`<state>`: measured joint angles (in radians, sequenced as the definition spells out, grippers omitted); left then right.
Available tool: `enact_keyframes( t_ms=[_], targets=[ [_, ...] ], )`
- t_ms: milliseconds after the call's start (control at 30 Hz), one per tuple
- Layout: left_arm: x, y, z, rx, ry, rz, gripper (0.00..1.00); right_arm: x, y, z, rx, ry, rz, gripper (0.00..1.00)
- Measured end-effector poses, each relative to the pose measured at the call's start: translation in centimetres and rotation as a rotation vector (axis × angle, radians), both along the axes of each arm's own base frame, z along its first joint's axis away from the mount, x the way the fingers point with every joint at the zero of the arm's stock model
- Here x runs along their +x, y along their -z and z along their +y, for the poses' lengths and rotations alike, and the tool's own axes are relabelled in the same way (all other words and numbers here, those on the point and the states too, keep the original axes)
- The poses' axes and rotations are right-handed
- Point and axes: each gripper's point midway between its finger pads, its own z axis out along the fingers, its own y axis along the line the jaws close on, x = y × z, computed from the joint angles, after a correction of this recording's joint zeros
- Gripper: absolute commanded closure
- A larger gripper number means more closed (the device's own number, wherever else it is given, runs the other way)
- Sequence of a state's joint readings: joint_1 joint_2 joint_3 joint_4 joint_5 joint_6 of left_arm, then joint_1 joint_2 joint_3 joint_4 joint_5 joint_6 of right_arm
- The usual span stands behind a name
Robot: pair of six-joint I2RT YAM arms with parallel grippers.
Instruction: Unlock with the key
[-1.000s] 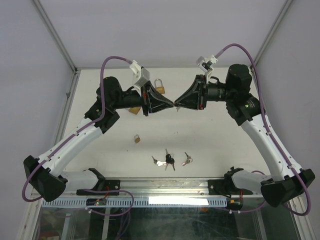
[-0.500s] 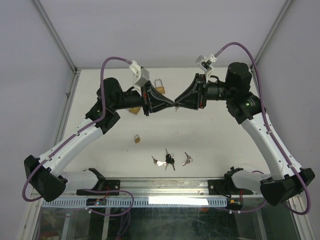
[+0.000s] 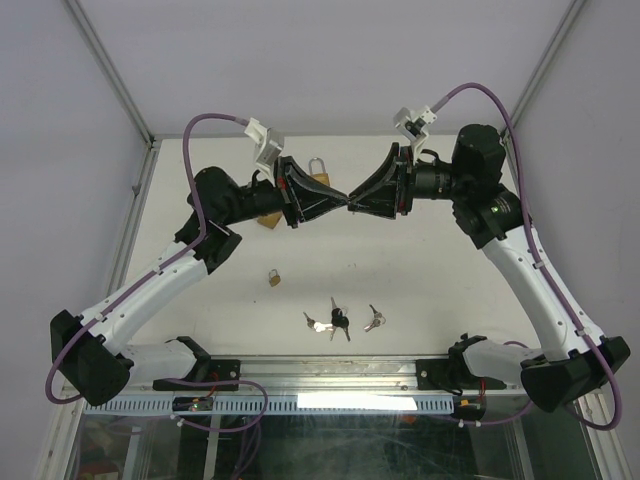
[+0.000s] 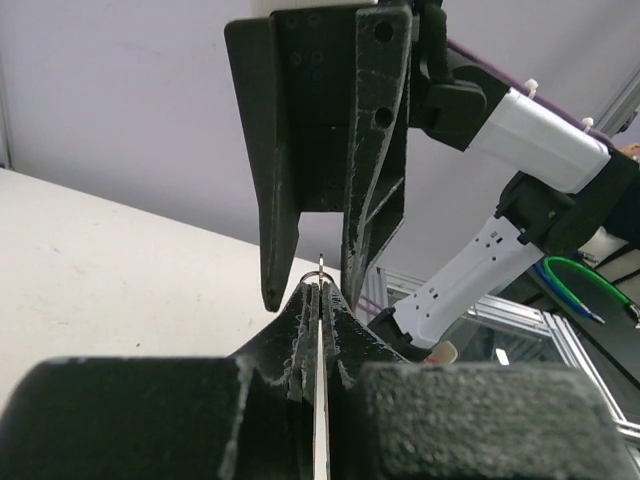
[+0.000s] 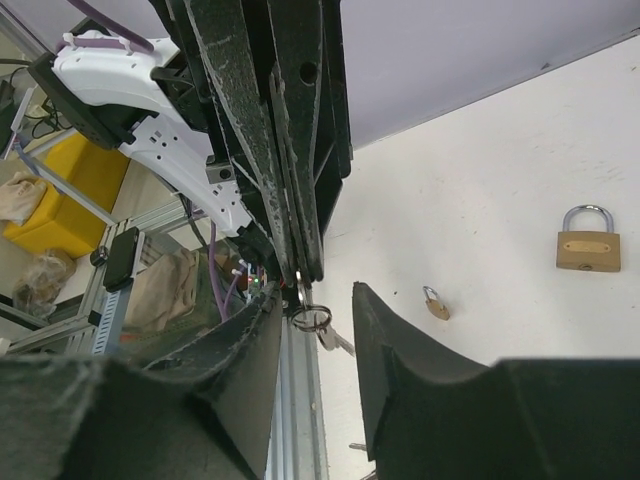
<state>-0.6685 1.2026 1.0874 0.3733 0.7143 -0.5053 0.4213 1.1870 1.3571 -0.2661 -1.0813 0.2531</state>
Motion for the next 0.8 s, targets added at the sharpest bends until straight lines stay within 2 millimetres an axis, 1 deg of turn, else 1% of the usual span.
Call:
enact_keyframes(
  t_ms=[100,133,233,400,533,567,600,667,700,733,800],
  targets=[
    [-0.1,-0.47,0.05,-0.018,0.002,0.001,1.0,-0.04,0.06,-0.01,0.002,0.0,-0.001,0.73],
    [-0.13,-0.54,0.06,-0.022,0.003,0.002,1.0,-0.05,0.09,-0.01,0.002,-0.001,0.001,0.74],
    [-0.11,-0.63,0.07,-0.027,0.002,0.004,1.0,-0.05,0.05,0.01,0.004,0.0,0.003,0.73],
    [-0.13,-0.74,0.08,-0.031,0.002,0.002,1.0,-0.02,-0.11,0.03,0.009,-0.001,-0.002,0.68],
    [-0.13,-0.78,0.09,-0.032,0.002,0.0,1.0,-0.02,-0.27,0.06,0.014,-0.003,-0.007,0.69],
    [-0.13,-0.78,0.09,-0.032,0.002,0.0,1.0,-0.03,-0.31,0.07,0.015,-0.003,-0.007,0.72],
    [-0.13,-0.78,0.09,-0.032,0.002,0.0,1.0,-0.02,-0.38,0.08,0.017,-0.003,-0.008,0.77],
    [-0.11,-0.78,0.09,-0.032,0.001,0.0,1.0,-0.09,-0.49,0.09,0.021,-0.006,-0.006,0.89],
    [-0.11,-0.78,0.1,-0.032,0.001,0.001,1.0,-0.1,-0.55,0.09,0.022,-0.007,-0.008,0.98],
    [-0.09,-0.77,0.09,-0.032,0.001,0.001,1.0,-0.11,-0.62,0.1,0.024,-0.008,-0.008,1.0],
    [-0.11,-0.8,0.09,-0.033,0.001,0.0,1.0,-0.12,-0.69,0.1,0.025,-0.008,-0.008,1.0]
  ],
)
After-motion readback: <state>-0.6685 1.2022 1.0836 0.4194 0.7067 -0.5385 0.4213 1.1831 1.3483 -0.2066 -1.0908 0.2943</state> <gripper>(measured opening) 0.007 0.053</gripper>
